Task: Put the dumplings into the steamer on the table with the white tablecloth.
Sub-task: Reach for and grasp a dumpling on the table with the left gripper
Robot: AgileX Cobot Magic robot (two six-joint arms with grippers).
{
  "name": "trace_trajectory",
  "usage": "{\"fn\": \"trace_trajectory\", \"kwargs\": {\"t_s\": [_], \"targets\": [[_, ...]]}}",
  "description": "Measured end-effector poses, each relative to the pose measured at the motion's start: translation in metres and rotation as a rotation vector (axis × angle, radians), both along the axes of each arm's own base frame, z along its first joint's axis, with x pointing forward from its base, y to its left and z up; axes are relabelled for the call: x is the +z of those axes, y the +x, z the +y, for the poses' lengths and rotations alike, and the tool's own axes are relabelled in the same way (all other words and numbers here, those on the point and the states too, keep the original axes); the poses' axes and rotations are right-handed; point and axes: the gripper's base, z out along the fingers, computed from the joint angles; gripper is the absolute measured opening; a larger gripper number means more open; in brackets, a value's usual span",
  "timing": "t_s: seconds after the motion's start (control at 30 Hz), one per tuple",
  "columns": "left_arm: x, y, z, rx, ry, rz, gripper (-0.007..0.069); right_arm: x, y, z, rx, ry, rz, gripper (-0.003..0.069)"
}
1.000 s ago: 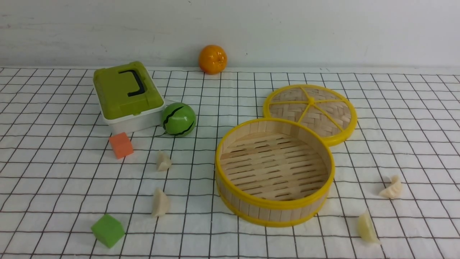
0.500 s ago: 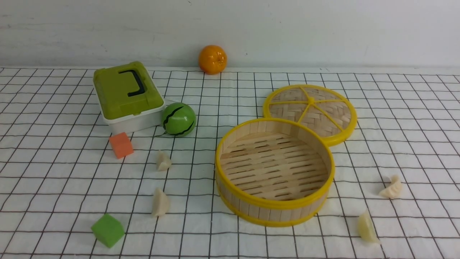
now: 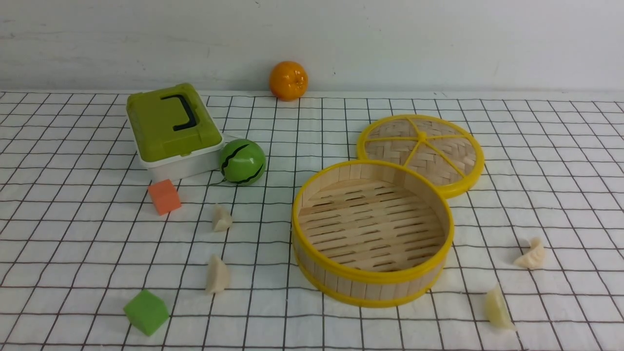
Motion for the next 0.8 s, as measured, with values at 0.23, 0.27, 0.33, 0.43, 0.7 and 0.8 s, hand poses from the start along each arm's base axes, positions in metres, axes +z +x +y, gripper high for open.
{"fn": "trace_trajectory", "kwargs": {"t_s": [0.23,0.27,0.33,0.43,0.7,0.8], "targets": [[0.0,0.0,0.0,0.0,0.0,0.0,0.0239,0.0,0.0,0.0,0.0,0.003,0.0,0.024],[0.0,0.0,0.0,0.0,0.0,0.0,0.0239,0.0,0.0,0.0,0.0,0.005,0.0,0.024],[0.0,0.0,0.0,0.0,0.0,0.0,0.0239,0.0,0.0,0.0,0.001,0.012,-0.001,0.024],[0.001,0.0,0.0,0.0,0.0,-0.007,0.0239,0.0,0.0,0.001,0.003,0.036,-0.002,0.024],[0.008,0.002,-0.004,0.023,-0.294,-0.09,0.0239,0.0,0.0,0.008,0.017,0.222,-0.01,0.024],[0.015,0.003,-0.009,0.067,-0.748,-0.13,0.0239,0.001,0.0,0.013,0.029,0.379,-0.011,0.024]]}}
